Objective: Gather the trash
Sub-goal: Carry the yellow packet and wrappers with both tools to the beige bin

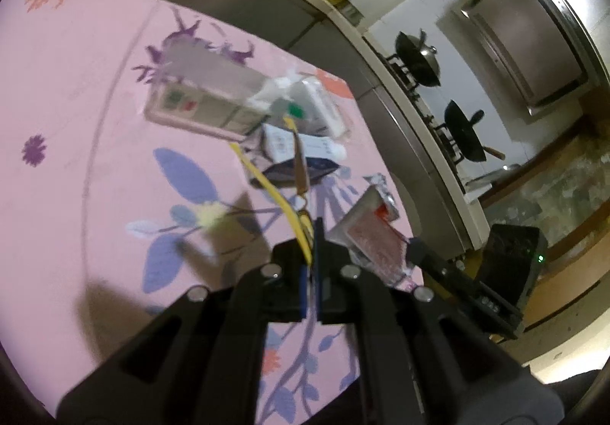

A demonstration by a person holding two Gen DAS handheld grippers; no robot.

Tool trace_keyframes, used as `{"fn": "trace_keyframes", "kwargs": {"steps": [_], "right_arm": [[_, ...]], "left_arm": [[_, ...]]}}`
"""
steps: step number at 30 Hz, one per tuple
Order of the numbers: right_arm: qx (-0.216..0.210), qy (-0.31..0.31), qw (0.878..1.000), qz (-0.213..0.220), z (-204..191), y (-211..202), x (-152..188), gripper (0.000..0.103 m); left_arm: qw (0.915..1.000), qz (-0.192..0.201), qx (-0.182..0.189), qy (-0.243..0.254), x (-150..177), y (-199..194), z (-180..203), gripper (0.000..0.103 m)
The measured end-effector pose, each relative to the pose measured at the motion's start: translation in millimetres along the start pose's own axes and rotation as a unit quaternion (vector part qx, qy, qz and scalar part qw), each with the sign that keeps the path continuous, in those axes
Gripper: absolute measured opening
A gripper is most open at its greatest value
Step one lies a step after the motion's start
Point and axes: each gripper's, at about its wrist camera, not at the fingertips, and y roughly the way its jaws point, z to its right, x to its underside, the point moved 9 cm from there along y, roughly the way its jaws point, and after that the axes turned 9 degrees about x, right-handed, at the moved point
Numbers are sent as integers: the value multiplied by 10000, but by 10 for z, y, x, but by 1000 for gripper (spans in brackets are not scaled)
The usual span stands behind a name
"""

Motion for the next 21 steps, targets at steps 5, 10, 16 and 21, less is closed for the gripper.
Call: {"fn": "trace_keyframes", "kwargs": {"steps": [5,10,16,21], "right_arm": [[112,368,9989,251,380,-189,-92,2],[356,711,9945,687,869,-498,-223,2],[726,1204,9840,1092,1590,-804,-310,2],[1242,1616,9670,1531,2350,-1193,-452,2]], "left_arm": [[9987,-336,73,366,20,309,347,2],[9926,-872,169,829,52,936,798,2],[9808,-1503,294,1209,103,1854,1284,2],[9657,-2016,480,1565,175,2751,1804,2]]}}
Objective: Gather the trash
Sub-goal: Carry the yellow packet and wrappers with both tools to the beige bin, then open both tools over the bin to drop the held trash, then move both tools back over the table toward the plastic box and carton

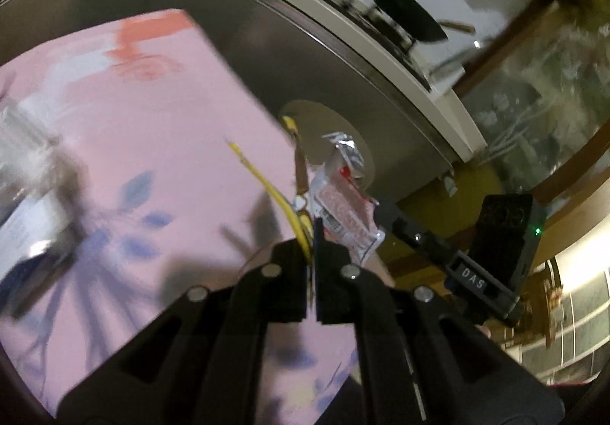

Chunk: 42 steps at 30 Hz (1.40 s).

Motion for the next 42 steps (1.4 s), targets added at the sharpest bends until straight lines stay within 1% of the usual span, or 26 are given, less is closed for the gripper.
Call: {"fn": "trace_keyframes", "kwargs": {"steps": [1,3,6,9,12,13,14,15,16,17,18,19,21,23,26,28,32,33,36,40,42], "right_arm": [[79,51,9999,68,95,-15,-62,2],[313,204,9990,243,411,-37,-247,2],[641,389,9965,361,841,5,-466,2],[860,504,9943,379,1169,80,-612,2],[959,685,9924,359,1471,209,-719,2],[945,755,9920,367,1548,266,-746,2],[897,804,9921,346,1591,332,-760,3],[875,865,9920,298,1633,390,-756,5],[865,941,9915,256,1668,422,-742,13],[843,1086,9903,219,1717,476,-732,30],[835,1186,9892,226,1755,491,-717,40],[856,1293,9875,293,1805,494,-707,53],[883,1313,9866,396,1832,471,-708,54],[886,1292,9866,461,1833,426,-689,54],[788,1402,9859,472,1801,359,-645,54],[742,1370,9867,452,1728,315,-620,54],[473,1277,9899,395,1418,208,-545,54],[419,1240,9907,383,1336,186,-525,54],[184,1140,9929,275,1057,134,-395,54],[-57,951,9954,90,661,108,-178,54],[-155,894,9959,-4,492,115,-84,54]], "left_arm": [[9999,-82,34,66,-60,141,72,2],[9993,-270,97,226,-200,459,191,2],[9978,-512,66,424,-407,934,297,2],[9959,-703,-60,566,-600,1388,312,2],[9949,-788,-167,609,-718,1685,257,2],[9943,-829,-242,626,-750,1806,222,4],[9932,-927,-349,615,-757,1909,175,10],[9912,-1076,-536,547,-754,2031,92,31],[9903,-1108,-673,498,-754,2082,31,43],[9902,-1077,-750,472,-757,2102,-2,44],[9906,-1046,-769,430,-756,2117,-33,44],[9907,-1060,-750,398,-745,2116,-48,44],[9915,-998,-754,362,-732,2068,-48,44],[9915,-882,-845,448,-731,2001,-22,44],[9906,-630,-1039,624,-685,1769,34,44],[9878,-478,-1257,791,-648,1622,69,44],[9779,-174,-1778,1083,-484,1254,88,44],[9744,-93,-1939,1135,-415,1128,84,44],[9695,92,-2166,1143,-270,847,67,44],[9590,411,-2560,1146,-65,325,-5,44],[9524,548,-2762,1167,29,80,-27,44]]}}
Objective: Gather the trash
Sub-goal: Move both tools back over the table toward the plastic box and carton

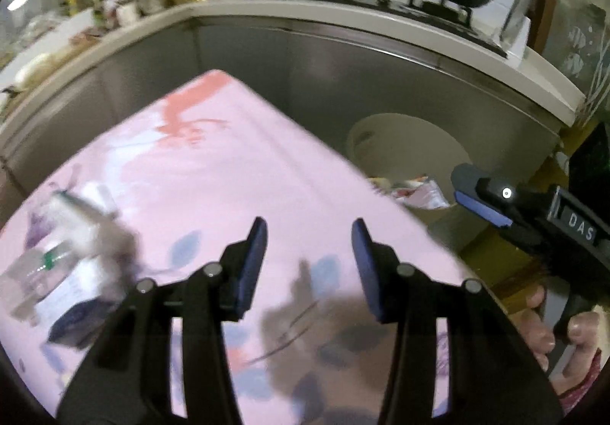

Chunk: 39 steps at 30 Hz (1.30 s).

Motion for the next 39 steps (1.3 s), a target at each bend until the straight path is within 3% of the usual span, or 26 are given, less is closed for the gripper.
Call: {"fn": "trace_keyframes", "kwargs": {"steps": [9,15,27,39], "right_arm": [[-268,-397,9973,-560,-711,97,588,54],[-346,-676,9928,-922,-1100,203,950,54],[-389,-1185,9810,-1484,-1656,419,1487,54],[-368,-1490,9712,-1822,-1899,569,1816,54]], "left_arm": [[9980,302,-549,-114,398,-679,-470,44],[9949,453,-776,-468,673,-1021,-860,44],[9833,474,-1357,-1114,1188,-1402,-1658,44],[9711,421,-1734,-1583,1552,-1568,-2228,44]]}}
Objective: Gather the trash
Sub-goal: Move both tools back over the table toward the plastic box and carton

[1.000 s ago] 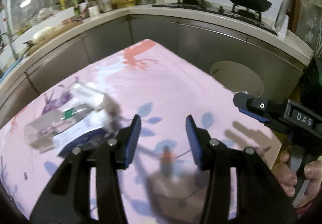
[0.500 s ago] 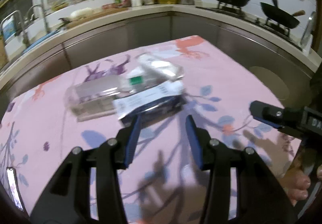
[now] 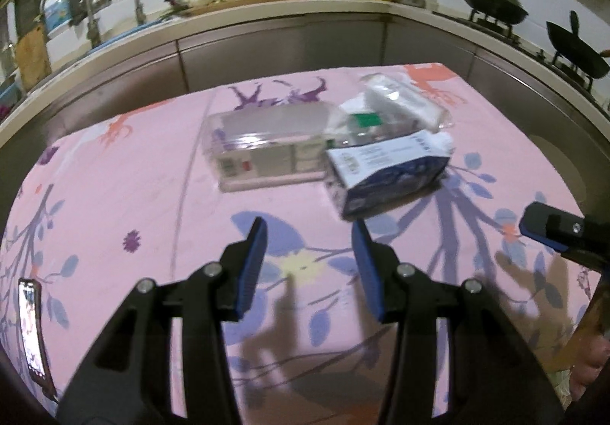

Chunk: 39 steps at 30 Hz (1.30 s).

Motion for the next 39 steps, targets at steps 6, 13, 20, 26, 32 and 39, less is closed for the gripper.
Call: {"fn": "trace_keyframes", "kwargs": {"steps": [6,13,20,26,32,39], "right_arm": [[67,-53,9999,-87,-41,65,36,54],[119,-72,9999,-72,-62,104,-13,54],[195,-88,9998,-1,-67,134,-125,54],[267,-61,9996,101,-38,153,-277,54],[332,-20,9994,122,12,220,-399,54],[353,180,9991,165,108,334,-623,54]], "left_arm": [[9997,-77,-123,-201,96,37,-261,44],[9987,-165,-261,-401,179,90,-518,44],[9978,-265,-327,-510,252,163,-652,44],[9970,-311,-370,-597,294,210,-742,44],[9963,-360,-389,-678,314,265,-822,44],[9954,-418,-402,-759,314,336,-892,44]]}}
